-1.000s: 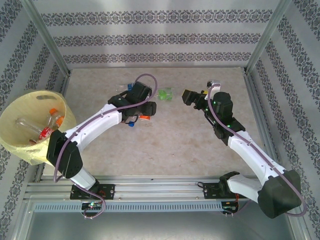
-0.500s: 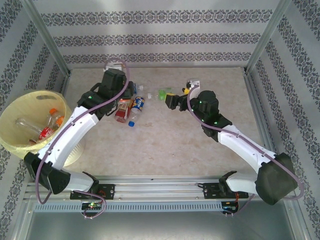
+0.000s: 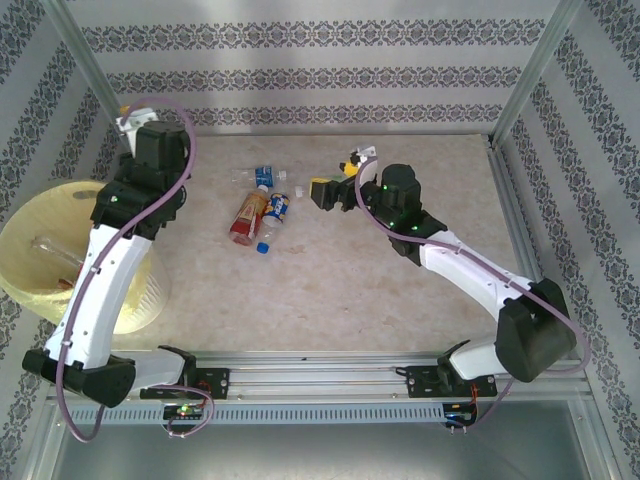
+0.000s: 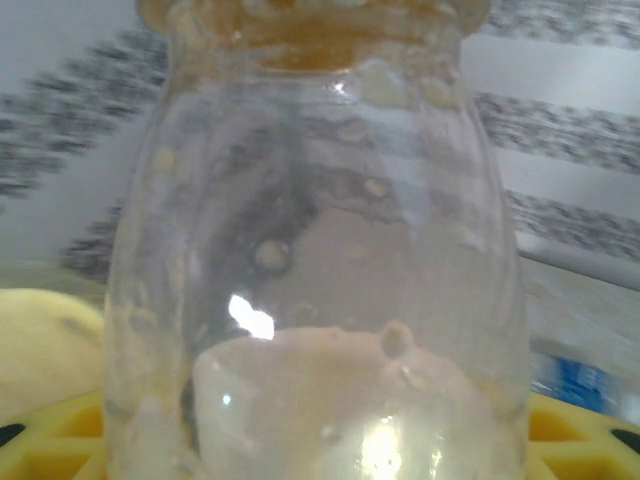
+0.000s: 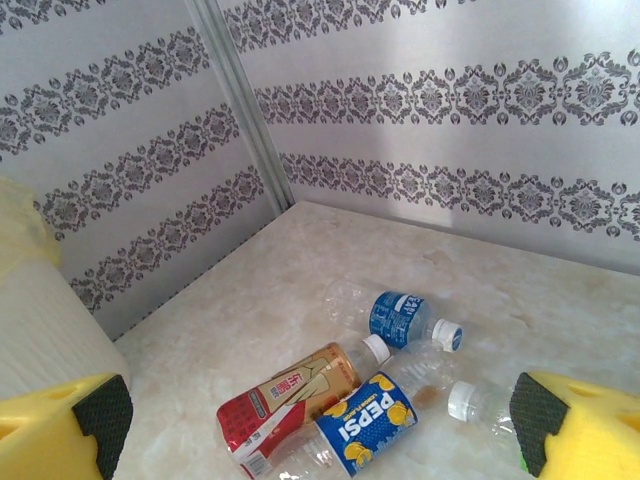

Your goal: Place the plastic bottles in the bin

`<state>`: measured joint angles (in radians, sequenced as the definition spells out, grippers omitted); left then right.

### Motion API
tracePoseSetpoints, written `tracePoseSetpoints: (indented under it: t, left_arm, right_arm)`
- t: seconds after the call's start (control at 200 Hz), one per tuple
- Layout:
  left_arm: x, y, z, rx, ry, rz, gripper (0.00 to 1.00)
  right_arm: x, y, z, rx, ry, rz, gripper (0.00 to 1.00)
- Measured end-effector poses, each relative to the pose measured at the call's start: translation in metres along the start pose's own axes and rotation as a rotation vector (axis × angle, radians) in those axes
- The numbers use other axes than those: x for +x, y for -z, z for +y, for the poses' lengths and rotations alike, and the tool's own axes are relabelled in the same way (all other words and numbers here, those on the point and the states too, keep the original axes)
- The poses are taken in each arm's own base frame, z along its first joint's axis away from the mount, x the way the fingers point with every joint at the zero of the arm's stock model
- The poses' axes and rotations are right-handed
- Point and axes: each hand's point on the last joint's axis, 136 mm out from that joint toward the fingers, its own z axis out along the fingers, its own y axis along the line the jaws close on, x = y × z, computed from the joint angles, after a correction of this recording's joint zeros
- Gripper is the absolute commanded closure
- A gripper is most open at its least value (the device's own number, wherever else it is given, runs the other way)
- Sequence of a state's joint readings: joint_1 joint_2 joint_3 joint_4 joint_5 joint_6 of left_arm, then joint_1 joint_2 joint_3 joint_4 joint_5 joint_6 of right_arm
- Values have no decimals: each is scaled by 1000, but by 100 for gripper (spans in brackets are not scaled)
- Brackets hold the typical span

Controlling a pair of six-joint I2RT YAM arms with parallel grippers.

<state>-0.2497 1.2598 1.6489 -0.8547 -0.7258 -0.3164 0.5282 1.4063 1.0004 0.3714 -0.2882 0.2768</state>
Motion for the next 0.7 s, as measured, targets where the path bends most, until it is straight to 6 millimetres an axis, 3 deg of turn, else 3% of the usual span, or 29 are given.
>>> tracePoseSetpoints:
  t: [0.175,0.345,0.48,0.7]
  left_arm:
    - [-7,2,86,-292,48,-31,50]
    - [16,15,164,-500,138,4,50]
    - [46,15,201,-594,192,88,50]
    - [101,5,232,-699,253,262,43]
  right_arm:
    - [-1,-2,1,-9,1,0,2]
    - [-9,-2,4,-14,12,-13,2]
    - [-17,-2,7,-25,32,-27,2]
    - [-22,-2,10,-31,36,-34,2]
